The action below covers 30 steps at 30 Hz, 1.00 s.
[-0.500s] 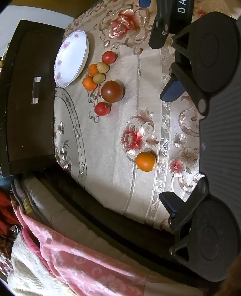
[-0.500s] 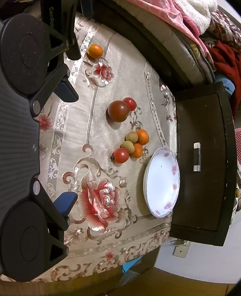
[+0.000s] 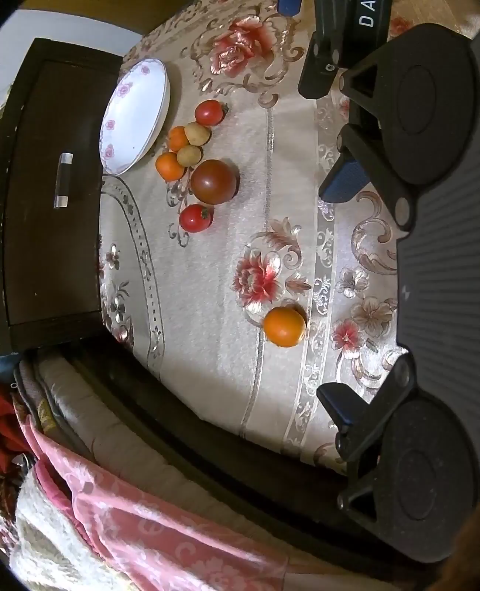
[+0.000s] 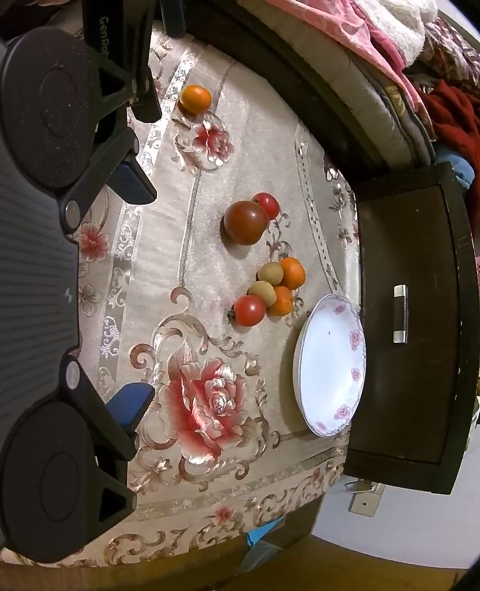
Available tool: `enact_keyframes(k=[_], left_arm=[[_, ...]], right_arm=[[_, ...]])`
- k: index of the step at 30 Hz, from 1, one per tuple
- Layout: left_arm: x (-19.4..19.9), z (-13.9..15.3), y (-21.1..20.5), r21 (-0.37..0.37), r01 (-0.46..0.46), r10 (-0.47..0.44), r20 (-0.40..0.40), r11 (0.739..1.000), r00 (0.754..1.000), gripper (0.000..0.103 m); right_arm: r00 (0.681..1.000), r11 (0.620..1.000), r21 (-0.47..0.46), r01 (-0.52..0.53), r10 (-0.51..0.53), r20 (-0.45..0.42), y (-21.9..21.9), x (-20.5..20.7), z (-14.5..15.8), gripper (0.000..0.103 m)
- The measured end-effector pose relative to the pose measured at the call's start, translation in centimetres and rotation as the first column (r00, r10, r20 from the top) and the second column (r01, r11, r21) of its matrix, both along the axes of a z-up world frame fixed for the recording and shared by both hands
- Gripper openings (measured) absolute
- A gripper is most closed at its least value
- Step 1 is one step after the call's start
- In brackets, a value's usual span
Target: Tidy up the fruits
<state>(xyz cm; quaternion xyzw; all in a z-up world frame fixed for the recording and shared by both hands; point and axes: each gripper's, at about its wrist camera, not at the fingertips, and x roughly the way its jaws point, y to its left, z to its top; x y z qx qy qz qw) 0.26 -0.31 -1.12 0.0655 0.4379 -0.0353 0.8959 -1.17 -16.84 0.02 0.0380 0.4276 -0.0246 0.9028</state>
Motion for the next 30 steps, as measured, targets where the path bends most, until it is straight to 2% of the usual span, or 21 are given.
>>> enact_keyframes(k=[30], left_arm=[[0.16,-0.39,-0.28,0.000,0.005,-0.005,-0.014,1.000,1.000,0.103]], right_arm=[[1.000,1.000,0.007,0.003,-0.003,-0.004,-0.25,-0.02,-0.36,0.096]])
